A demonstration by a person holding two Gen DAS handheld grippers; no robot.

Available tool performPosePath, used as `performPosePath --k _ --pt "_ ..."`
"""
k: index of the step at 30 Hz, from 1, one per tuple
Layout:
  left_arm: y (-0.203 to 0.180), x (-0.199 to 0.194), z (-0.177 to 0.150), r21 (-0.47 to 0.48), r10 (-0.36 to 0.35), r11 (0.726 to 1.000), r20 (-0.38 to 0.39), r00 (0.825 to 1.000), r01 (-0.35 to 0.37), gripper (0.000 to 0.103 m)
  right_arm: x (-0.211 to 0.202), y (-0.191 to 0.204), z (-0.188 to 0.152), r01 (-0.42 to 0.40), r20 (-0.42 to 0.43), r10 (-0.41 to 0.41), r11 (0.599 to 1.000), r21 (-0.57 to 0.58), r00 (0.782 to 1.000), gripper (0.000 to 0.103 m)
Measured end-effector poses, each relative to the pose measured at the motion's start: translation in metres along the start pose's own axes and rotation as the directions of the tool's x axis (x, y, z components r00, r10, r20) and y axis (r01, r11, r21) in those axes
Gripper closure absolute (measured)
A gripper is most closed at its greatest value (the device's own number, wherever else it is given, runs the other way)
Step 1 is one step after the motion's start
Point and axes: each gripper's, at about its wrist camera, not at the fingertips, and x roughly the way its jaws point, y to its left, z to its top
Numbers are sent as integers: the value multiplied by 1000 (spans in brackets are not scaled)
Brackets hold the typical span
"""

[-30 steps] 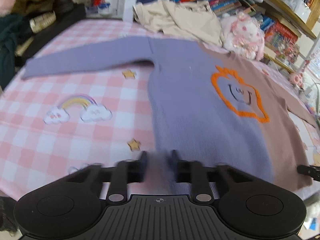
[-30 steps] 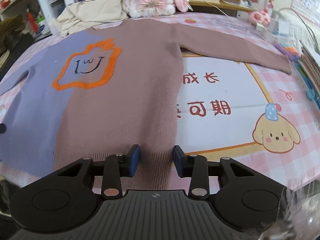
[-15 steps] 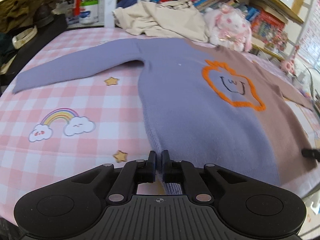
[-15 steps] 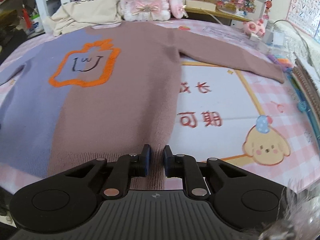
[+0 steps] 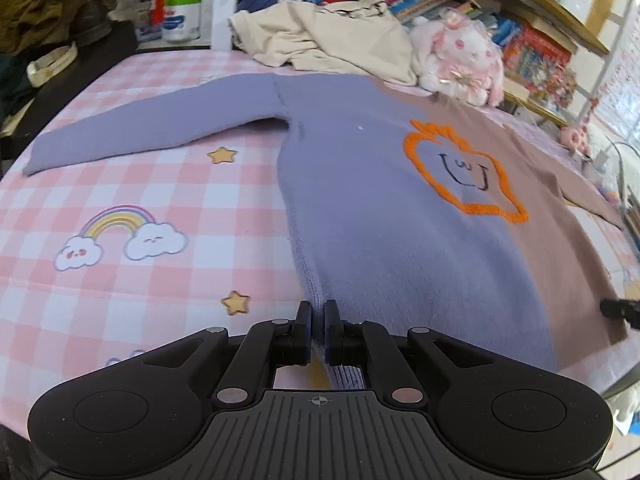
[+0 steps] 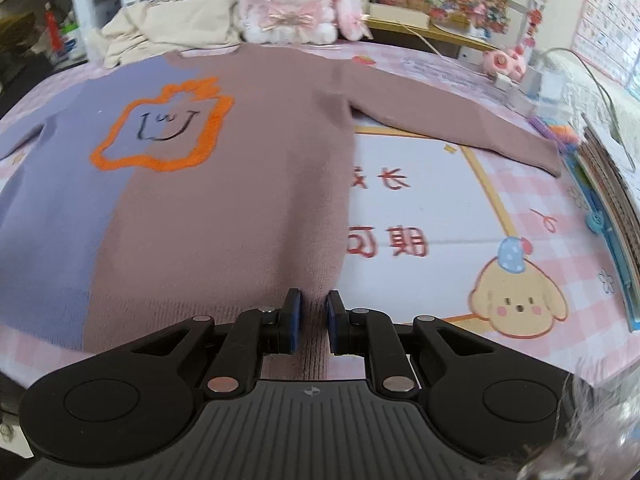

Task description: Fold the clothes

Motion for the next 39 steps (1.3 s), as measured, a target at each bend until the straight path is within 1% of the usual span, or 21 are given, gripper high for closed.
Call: performPosePath --k 2,6,14,15,16,17,18,19,20,21,22,23,24,25,26,27,29,32,36,39 --pt "2 1 3 -1 11 1000 -5 1000 -11 99 0 6 0 -8 5 8 1000 -14 1000 90" --pt "0 1 5 -2 11 1000 -13 1000 -11 99 1 8 2 -4 2 4 999 -42 1000 90" --pt "-1 -2 1 -5 6 1000 -16 1000 -6 98 1 2 0 -4 0 4 1000 -16 1000 90" --pt "-1 -2 1 -10 6 1000 -16 1000 -6 97 1 2 0 -4 0 4 1000 -14 1000 90" --pt "-1 -2 1 -15 10 1000 -17 1000 -10 94 1 2 0 -5 1 5 1000 -10 1000 87" --pt "-1 -4 2 -16 26 1000 -15 1000 -26 90 0 1 0 -5 1 5 1000 2 1000 87" --pt "-2 -6 2 -7 39 999 -3 999 -39 90 -1 -1 0 -5 1 5 1000 17 1000 83" --pt "-5 -9 3 7 47 999 12 999 -47 90 -2 -2 1 -5 0 5 999 32 1000 76" --pt "-7 -12 4 21 54 998 26 998 -54 86 -4 -4 1 -4 6 4 999 49 1000 66" --pt "-9 -16 5 31 58 998 38 998 -59 79 -8 -5 1 -2 16 1 998 69 1000 61" --pt "-11 -19 6 40 61 997 51 997 -63 74 -12 -6 2 1 28 -3 996 88 1000 52" --pt "-13 -23 7 51 57 997 67 996 -61 61 -16 -5 2 8 39 -12 995 103 999 41" --pt "-15 -25 8 62 56 996 83 995 -61 44 -21 -4 2 18 50 -24 993 116 998 34" --pt "-17 -28 9 72 53 996 100 994 -60 38 -25 -3 2 26 59 -34 991 129 998 22" --pt "-19 -30 11 83 49 995 117 992 -59 30 -28 -1 1 34 67 -44 989 141 997 18" --pt "-21 -31 12 92 46 994 131 990 -59 26 -31 1 1 42 72 -54 988 152 996 14" --pt "-24 -33 12 104 44 993 142 989 -59 18 -35 7 -1 61 72 -74 984 166 995 9" --pt "-27 -30 10 132 43 989 128 991 -60 15 -39 17 -5 89 69 -102 982 169 992 4" --pt "-29 -28 8 175 46 982 116 992 -66 12 -42 26 -8 118 74 -130 981 151 989 3" --pt "-27 -29 7 188 37 980 118 992 -59 11 -43 27 -9 126 75 -141 977 172 987 3"
